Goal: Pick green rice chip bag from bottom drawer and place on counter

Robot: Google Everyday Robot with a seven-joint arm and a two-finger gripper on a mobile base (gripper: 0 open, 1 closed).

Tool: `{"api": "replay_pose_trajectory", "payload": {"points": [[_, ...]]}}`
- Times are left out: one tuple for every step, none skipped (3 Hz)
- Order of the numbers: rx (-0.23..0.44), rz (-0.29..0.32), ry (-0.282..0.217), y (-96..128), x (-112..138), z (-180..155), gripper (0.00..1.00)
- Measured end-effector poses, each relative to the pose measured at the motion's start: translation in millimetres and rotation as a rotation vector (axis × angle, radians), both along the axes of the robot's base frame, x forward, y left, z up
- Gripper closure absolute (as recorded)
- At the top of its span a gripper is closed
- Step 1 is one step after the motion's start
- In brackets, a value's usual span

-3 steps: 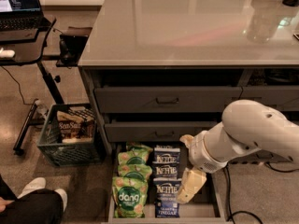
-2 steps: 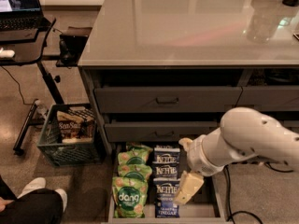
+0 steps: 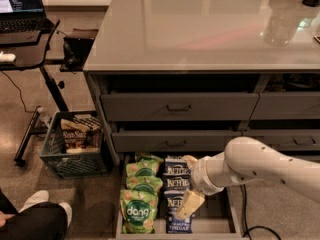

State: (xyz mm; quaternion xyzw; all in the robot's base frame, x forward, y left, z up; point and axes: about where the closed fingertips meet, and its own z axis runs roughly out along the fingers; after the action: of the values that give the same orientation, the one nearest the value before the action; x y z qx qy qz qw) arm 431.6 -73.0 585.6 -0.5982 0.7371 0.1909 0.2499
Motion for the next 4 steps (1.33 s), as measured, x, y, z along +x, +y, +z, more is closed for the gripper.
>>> {"api": "replay_pose_trajectory", "payload": {"points": [[0.040,0.020,-0.045,13.9,14.7,-20.9,0.00],[0.086,0.043,-0.074,28.1,26.3,-42.0,0.00],[0.086,0.043,-0.074,28.1,26.4,-42.0,0.00],[0.091,0.017,-0.064,34.1,37.9,-67.6,0.00]]}}
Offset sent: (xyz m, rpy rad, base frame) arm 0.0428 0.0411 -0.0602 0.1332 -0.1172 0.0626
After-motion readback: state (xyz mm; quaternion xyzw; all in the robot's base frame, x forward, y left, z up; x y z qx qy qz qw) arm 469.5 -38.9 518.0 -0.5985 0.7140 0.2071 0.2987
